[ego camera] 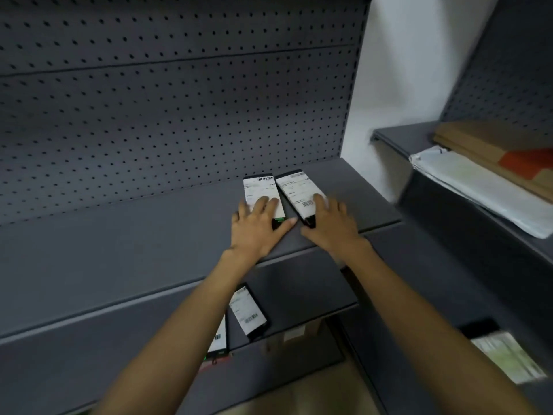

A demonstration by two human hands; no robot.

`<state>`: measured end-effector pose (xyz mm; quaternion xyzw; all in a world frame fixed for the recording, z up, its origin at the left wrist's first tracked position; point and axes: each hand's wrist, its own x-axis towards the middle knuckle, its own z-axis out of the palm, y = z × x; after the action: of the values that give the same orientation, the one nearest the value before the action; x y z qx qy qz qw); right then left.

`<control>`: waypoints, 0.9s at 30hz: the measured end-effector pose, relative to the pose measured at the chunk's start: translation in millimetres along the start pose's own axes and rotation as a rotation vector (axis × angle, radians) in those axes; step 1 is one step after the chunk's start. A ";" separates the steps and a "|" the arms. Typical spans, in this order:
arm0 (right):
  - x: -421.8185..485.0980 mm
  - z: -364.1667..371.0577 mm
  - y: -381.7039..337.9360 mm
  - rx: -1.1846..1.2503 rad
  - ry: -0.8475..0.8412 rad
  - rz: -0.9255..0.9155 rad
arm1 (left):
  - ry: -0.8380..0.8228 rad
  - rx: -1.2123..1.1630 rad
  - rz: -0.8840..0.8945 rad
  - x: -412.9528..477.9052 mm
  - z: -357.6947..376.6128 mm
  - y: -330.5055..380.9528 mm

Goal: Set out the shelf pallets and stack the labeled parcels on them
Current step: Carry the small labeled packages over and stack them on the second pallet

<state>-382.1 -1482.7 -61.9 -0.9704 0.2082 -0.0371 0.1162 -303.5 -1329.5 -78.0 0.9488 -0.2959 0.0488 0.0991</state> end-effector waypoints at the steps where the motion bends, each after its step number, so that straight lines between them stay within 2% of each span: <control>1: 2.7 -0.5 2.2 0.019 -0.014 0.000 | -0.007 -0.004 -0.035 -1.4 0.2 0.9; 6: 14.2 0.8 3.7 0.070 -0.020 -0.026 | 0.011 -0.044 -0.132 -4.7 1.9 9.0; 14: 34.8 -12.1 -25.6 0.057 0.034 -0.170 | 0.243 -0.065 -0.240 -10.4 -24.9 -18.3; 20: 41.5 -8.4 -100.3 0.120 0.041 -0.352 | 0.372 -0.015 -0.403 -45.8 -52.5 -82.8; 27: 8.1 15.5 -234.4 0.185 -0.031 -0.660 | 0.519 0.031 -0.661 -145.1 -92.0 -177.5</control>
<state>-280.2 -1275.1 -20.3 -0.9713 -0.1229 -0.0769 0.1885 -324.2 -1086.6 -38.5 0.9503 0.0601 0.2563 0.1664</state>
